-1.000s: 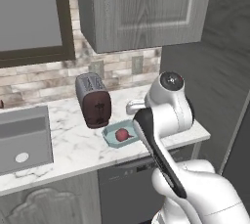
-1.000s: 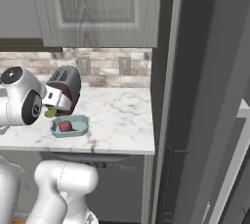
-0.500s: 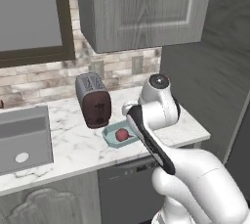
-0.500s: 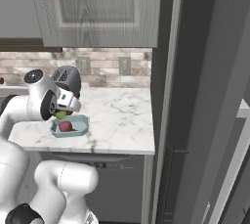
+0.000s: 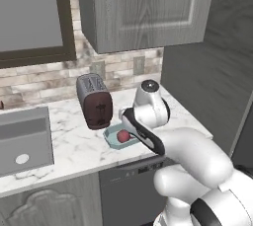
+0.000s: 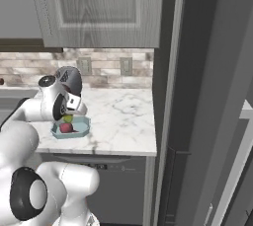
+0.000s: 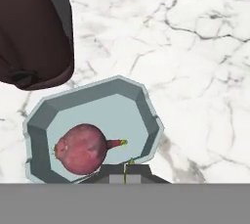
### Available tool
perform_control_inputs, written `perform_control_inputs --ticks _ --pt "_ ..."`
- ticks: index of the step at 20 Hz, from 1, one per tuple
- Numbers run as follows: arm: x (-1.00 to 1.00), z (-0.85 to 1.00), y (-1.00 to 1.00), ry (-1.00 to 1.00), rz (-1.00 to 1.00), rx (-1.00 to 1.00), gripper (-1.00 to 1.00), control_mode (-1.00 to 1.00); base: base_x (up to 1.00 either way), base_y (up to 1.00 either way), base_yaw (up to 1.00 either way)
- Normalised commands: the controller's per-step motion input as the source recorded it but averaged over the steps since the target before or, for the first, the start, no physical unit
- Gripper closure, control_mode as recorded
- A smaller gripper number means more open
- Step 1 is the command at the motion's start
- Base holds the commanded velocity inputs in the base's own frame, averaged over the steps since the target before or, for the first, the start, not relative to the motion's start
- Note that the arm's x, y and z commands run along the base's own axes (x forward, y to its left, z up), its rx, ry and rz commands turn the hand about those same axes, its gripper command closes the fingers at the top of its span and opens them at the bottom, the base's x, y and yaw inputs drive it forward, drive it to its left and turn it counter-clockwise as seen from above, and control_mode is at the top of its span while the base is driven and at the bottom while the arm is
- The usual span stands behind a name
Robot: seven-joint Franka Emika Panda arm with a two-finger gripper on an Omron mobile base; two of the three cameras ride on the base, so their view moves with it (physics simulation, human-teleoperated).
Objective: Take the onion and lemon wedge out of the freezer and place them in the tupperware container on the counter. Then put the tupperware containing the vegetables back in the freezer.
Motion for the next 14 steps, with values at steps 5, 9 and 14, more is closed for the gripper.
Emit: perform_control_inputs --ticks 5,9,14 --pt "0.40 -0.33 0.01 0.08 0.00 0.00 1.00 -1.00 0.00 0.00 0.00" --pt "0.32 -0.32 0.00 0.07 0.00 0.00 1.00 -1.00 0.00 0.00 0.00" --pt "0.25 -0.32 0.02 0.05 0.00 0.00 1.00 -1.00 0.00 0.00 0.00"
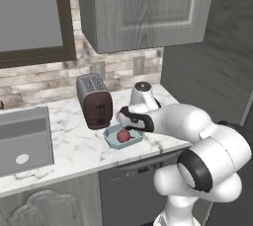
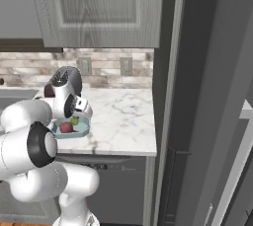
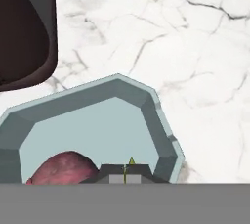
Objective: Take the onion and lemon wedge out of the freezer and place them in the tupperware container on the counter. Then put the tupperware containing the vegetables back in the freezer.
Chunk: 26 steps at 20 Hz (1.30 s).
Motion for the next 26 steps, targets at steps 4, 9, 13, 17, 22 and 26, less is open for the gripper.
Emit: perform_control_inputs --ticks 4,9,13,17,22,26 --pt "0.23 -0.32 0.04 0.04 0.00 0.00 1.00 -1.00 0.00 0.00 0.00" --pt "0.15 -0.26 0.07 0.03 0.00 0.00 1.00 -1.00 0.00 0.00 0.00" --pt "0.04 -0.17 0.05 0.01 0.00 0.00 -1.00 -1.00 0.00 0.00 0.00" --pt "0.00 -0.04 0.00 0.00 0.00 0.00 -1.00 -1.00 0.00 0.00 0.00" --pt "0.00 -0.03 0.00 0.00 0.00 0.00 -1.00 -1.00 0.00 0.00 0.00" --pt "-0.05 0.27 0.00 0.00 -0.03 0.00 -1.00 -1.00 0.00 0.00 0.00"
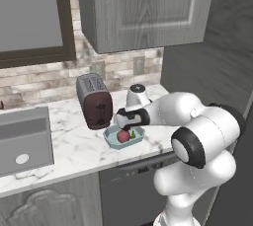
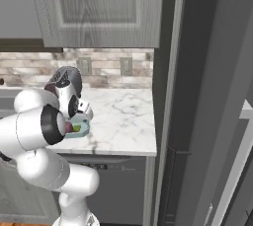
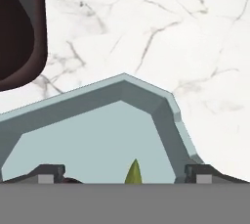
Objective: Take the onion and lemon wedge out of the freezer and place them in the tupperware container on the counter. Then put the tupperware containing the vegetables back in the freezer.
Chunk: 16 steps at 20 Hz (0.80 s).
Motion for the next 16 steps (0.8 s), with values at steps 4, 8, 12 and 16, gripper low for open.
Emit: perform_control_inputs --ticks 4,8,12,16 --pt "-0.38 0.72 0.00 0.00 -0.03 0.00 -1.00 -1.00 0.00 0.00 0.00" --pt "-0.62 0.85 0.03 0.00 0.00 0.00 -1.00 -1.00 0.00 0.00 0.00" --pt "-0.81 0.37 0.19 0.12 0.00 0.03 -1.00 -1.00 0.00 0.00 0.00" --pt "-0.53 0.22 0.04 0.27 0.01 0.10 -1.00 -1.00 0.00 0.00 0.00"
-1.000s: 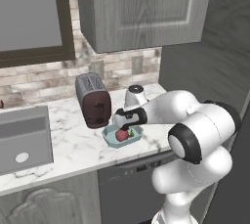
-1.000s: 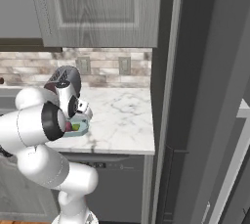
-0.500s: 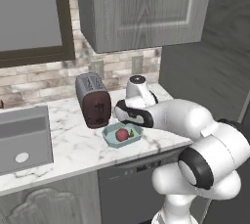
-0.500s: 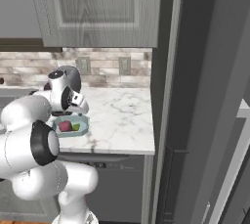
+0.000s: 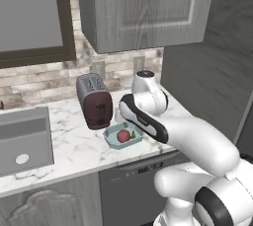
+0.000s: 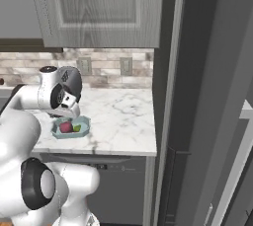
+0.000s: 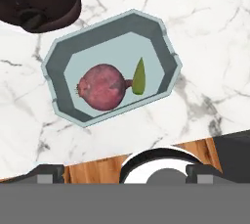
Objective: Take the onion and lemon wedge out of the freezer and place them in the tupperware container on the counter. Then put the tupperware containing the vegetables back in the freezer.
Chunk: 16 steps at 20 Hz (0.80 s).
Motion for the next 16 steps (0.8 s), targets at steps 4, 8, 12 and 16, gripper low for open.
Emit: perform_control_inputs --ticks 4,8,12,16 --pt "-0.20 0.00 0.34 0.11 0.05 -0.01 -1.00 -1.00 0.00 0.00 0.00" --pt "0.05 0.00 0.34 0.17 0.05 0.00 -1.00 -1.00 0.00 0.00 0.00" --pt "0.32 -0.03 0.39 0.19 0.11 -0.02 -1.00 -1.00 0.00 0.00 0.00" --pt "0.12 -0.14 0.19 0.06 0.04 -0.10 -1.00 -1.00 0.00 0.00 0.00"
